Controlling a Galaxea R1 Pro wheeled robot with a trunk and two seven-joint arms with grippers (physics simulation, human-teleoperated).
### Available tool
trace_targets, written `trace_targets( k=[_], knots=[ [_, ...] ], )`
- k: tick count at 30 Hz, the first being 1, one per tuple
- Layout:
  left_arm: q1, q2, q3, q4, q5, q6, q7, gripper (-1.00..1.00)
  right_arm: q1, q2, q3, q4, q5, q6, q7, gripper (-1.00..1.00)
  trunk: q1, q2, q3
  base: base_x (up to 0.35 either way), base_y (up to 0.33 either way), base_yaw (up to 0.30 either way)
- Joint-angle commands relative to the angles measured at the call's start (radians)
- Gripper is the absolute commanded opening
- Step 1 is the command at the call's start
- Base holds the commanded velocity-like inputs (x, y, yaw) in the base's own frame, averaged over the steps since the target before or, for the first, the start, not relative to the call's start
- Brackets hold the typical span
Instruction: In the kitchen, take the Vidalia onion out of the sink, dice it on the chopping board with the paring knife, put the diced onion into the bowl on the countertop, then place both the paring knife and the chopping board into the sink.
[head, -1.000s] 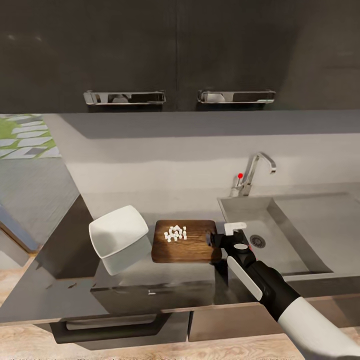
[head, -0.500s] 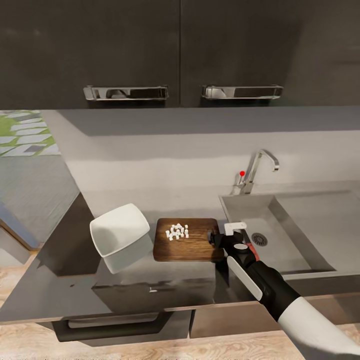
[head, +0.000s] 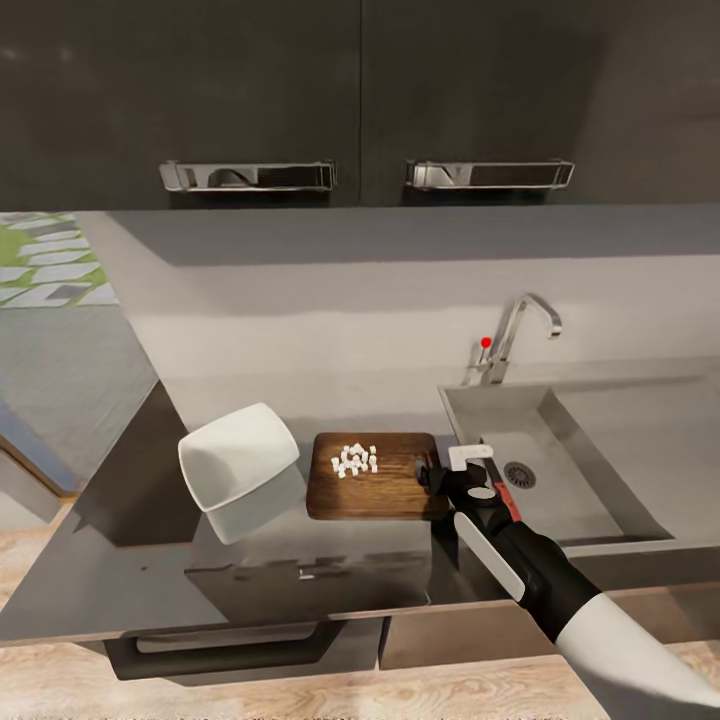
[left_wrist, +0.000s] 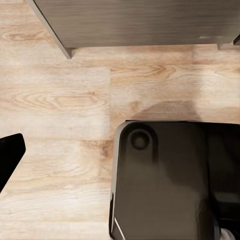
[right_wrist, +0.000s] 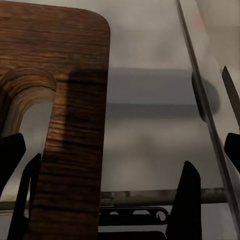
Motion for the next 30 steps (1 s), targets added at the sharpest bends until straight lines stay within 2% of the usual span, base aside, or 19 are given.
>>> trace_targets(
  k=[1, 21, 30],
  knots=[
    [0.0, 0.001, -0.008, -0.002, 0.008, -0.001, 0.006, 1.0, -0.001, -0.001, 0.004, -0.002, -0.008, 0.002, -0.009, 1.0, 0.001, -0.002, -0.003, 0.0, 0.0, 0.0],
    [0.0, 0.001, -0.008, -0.003, 0.007, -0.001, 0.005, 1.0, -0.001, -0.001, 0.004, -0.002, -0.008, 0.002, -0.009, 1.0, 0.001, -0.002, -0.025, 0.0, 0.0, 0.0],
    [0.0, 0.001, -0.008, -0.003, 0.007, -0.001, 0.006, 1.0, -0.001, -0.001, 0.004, -0.003, -0.008, 0.007, -0.011, 1.0, 0.001, -0.002, -0.026, 0.0, 0.0, 0.0]
  ],
)
